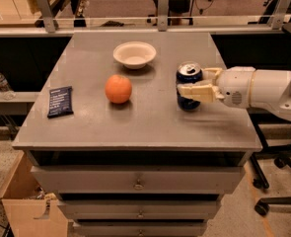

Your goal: Place pepsi can upright

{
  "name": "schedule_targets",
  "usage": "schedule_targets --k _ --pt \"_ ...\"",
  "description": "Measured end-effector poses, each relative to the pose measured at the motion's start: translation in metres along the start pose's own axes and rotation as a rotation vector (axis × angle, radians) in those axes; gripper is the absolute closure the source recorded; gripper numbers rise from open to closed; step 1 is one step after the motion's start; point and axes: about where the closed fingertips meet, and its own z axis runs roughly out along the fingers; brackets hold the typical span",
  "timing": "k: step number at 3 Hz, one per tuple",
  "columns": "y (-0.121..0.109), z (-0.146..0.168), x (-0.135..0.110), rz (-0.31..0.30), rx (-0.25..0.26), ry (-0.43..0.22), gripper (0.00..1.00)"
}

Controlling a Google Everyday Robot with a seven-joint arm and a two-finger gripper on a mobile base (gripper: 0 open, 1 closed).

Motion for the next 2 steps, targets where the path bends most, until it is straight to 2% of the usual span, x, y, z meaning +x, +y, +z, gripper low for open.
schedule_targets --k 1,2 --pt "0.0014 0.0017 -0.0014 -0.002 -0.004 -0.001 0.83" --pt "0.0029 0.0035 -0.0025 -0.004 -0.008 -0.001 0.59"
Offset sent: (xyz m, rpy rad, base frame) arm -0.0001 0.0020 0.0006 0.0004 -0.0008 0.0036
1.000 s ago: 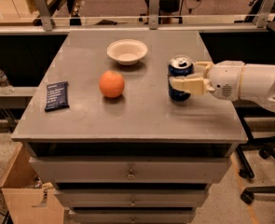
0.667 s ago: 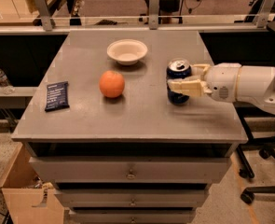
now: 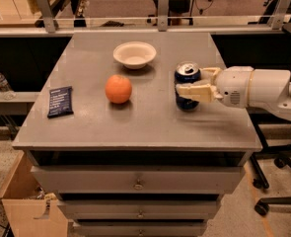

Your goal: Place pepsi can upright

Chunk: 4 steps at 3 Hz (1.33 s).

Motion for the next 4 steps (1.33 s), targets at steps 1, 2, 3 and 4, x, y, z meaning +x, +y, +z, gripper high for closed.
schedule_targets --k 1,2,3,4 --pt "0.0015 0.0018 -0.0011 -0.002 -0.004 0.000 0.36" --pt "0.0029 0.0036 -0.0022 -0.004 -0.008 0.000 0.13" --pt "0.0044 0.0054 -0.0033 -0.005 -0.012 -0.001 0.00" --pt "0.0072 -0.0012 -0.0066 -0.011 -0.009 -0.008 0.00"
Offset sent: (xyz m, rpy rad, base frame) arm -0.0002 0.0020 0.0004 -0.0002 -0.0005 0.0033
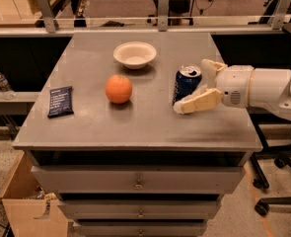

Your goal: Place pepsi can upright

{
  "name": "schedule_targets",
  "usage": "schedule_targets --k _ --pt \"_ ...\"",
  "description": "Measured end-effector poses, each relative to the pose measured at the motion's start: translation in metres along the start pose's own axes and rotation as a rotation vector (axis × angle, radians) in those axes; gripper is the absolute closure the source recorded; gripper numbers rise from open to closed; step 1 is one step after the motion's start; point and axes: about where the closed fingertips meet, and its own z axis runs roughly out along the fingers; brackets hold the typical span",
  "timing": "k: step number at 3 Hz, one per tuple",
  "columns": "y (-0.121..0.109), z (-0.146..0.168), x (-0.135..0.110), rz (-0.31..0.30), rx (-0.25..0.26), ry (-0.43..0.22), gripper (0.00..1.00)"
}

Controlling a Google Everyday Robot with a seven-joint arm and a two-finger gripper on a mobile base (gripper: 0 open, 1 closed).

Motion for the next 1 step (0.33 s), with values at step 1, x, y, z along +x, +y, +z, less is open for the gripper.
schedule_targets --k 1 --pt "0.0005 -0.0286 -0.0010 0.009 0.016 -0.018 0.00"
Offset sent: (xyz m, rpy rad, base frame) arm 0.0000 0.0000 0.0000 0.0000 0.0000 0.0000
